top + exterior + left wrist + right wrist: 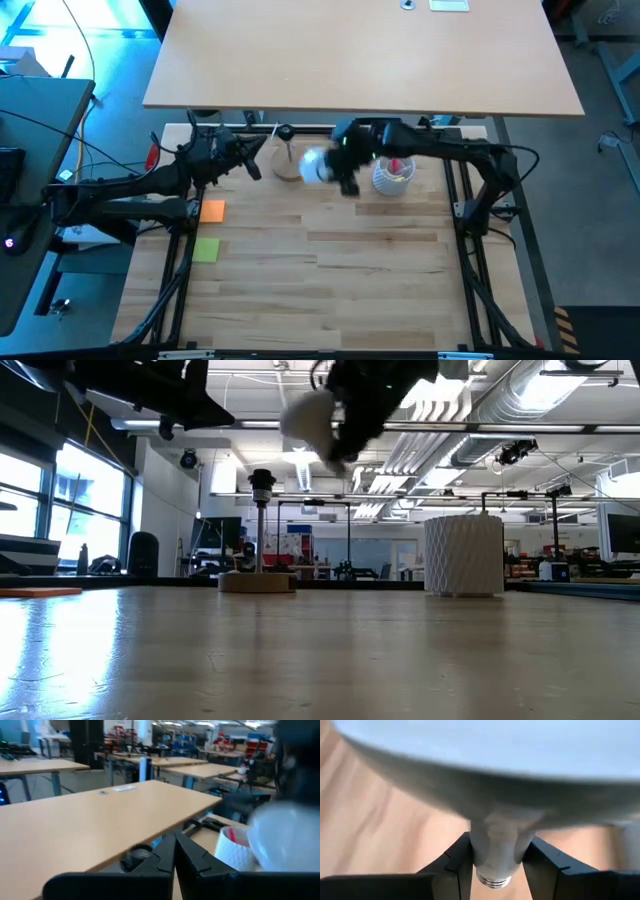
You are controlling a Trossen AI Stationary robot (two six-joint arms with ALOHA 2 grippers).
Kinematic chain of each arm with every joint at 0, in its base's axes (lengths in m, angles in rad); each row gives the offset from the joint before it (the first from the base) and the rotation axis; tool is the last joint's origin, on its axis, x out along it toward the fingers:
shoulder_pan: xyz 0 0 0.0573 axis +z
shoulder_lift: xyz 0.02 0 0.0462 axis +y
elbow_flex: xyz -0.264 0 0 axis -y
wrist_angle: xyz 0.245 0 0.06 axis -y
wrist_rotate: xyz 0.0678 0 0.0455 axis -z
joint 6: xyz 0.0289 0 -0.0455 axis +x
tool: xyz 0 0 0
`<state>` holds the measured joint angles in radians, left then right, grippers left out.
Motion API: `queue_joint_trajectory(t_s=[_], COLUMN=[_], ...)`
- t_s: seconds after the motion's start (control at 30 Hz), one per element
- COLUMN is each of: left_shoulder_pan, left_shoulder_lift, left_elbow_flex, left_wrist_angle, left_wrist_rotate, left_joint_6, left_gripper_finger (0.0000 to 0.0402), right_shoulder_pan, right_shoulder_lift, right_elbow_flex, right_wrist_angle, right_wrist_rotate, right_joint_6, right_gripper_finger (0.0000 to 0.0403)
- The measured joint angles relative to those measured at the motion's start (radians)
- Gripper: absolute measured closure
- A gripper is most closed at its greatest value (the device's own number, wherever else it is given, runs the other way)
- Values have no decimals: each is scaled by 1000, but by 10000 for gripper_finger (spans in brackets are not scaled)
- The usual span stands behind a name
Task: Screw lightbulb
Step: Remove the lightbulb from the lamp
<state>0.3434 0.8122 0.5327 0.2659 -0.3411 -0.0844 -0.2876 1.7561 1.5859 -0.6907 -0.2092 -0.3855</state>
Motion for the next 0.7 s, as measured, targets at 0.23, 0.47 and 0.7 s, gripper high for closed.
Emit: queue_joint_trajectory(t_s=[0.23,0.47,0.7], left_shoulder_pan=[-110,-204,-263], left_shoulder_lift=[3,3,3], left_elbow_flex=[0,0,0], left_wrist_angle=[-14,-17,-16], left_wrist_rotate=[-57,-124,-154], left_joint_6=[9,18,-14], left_gripper_finger=[402,401,402], right_shoulder_pan=[187,338,499], right_shoulder_lift=[-65,-282,-481], right_elbow_flex=[-335,-793,-1044], right_wrist_angle=[-273,-122,-28], right_wrist_rotate=[-2,37,95], right_joint_6=[188,652,1071], right_gripper_finger=[277,277,277])
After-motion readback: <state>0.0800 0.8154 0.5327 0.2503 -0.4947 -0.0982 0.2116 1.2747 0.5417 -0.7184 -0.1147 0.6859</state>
